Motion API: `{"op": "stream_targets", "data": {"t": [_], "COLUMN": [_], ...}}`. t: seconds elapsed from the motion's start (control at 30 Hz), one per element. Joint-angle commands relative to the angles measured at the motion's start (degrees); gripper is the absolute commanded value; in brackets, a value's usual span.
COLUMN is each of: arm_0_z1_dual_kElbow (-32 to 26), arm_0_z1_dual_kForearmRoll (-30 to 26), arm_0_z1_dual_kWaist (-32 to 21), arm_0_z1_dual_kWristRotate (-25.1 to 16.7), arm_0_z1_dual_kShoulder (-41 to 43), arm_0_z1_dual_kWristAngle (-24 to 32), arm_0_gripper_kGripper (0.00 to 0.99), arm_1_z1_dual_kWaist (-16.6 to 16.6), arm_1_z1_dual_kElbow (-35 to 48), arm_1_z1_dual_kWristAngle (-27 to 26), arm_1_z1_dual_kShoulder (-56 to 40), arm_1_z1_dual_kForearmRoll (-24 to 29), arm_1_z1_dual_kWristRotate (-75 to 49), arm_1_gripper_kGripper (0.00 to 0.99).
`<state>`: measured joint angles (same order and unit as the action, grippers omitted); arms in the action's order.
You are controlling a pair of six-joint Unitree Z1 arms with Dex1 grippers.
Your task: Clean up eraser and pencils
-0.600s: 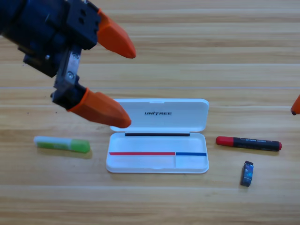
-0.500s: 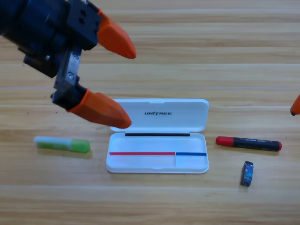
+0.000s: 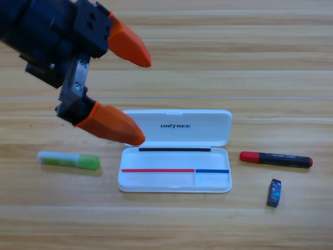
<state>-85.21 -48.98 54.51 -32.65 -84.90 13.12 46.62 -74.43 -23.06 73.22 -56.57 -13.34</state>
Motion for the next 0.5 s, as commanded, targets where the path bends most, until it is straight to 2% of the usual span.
{"op": "stream_targets", "data": {"t": [0.03, 0.2, 0.3, 0.37, 0.43, 0.5], "arm_0_z1_dual_kElbow": [0.5, 0.8, 0.8, 0.7, 0.3, 0.4], "arm_0_z1_dual_kForearmRoll": [-1.0, -1.0, -1.0, -1.4, -2.2, -2.7], "arm_0_z1_dual_kWaist": [1.3, 1.3, 1.3, 1.2, 1.2, 0.7], "arm_0_z1_dual_kWristRotate": [-0.6, -0.7, -1.4, -2.2, -4.4, -6.7], "arm_0_z1_dual_kShoulder": [-1.5, -1.6, -1.6, -1.6, -1.4, -1.3], "arm_0_z1_dual_kWristAngle": [-0.7, -0.9, -3.7, -7.8, -12.3, -18.7], "arm_0_gripper_kGripper": [0.989, 0.989, 0.988, 0.986, 0.986, 0.986], "arm_1_z1_dual_kWaist": [-3.2, -3.2, -3.2, -3.2, -3.2, -3.2], "arm_1_z1_dual_kElbow": [-0.8, -2.2, -4.1, -4.9, -6.1, -7.7], "arm_1_z1_dual_kWristAngle": [7.2, 12.2, 15.7, 18.3, 24.5, 26.5], "arm_1_z1_dual_kShoulder": [7.9, 18.5, 25.2, 29.3, 33.0, 36.7], "arm_1_z1_dual_kForearmRoll": [-1.4, -1.2, -1.2, -1.2, -1.2, -1.2], "arm_1_z1_dual_kWristRotate": [13.0, 26.1, 31.0, 32.5, 35.7, 37.3], "arm_1_gripper_kGripper": [0.982, 0.979, 0.979, 0.979, 0.98, 0.98]}}
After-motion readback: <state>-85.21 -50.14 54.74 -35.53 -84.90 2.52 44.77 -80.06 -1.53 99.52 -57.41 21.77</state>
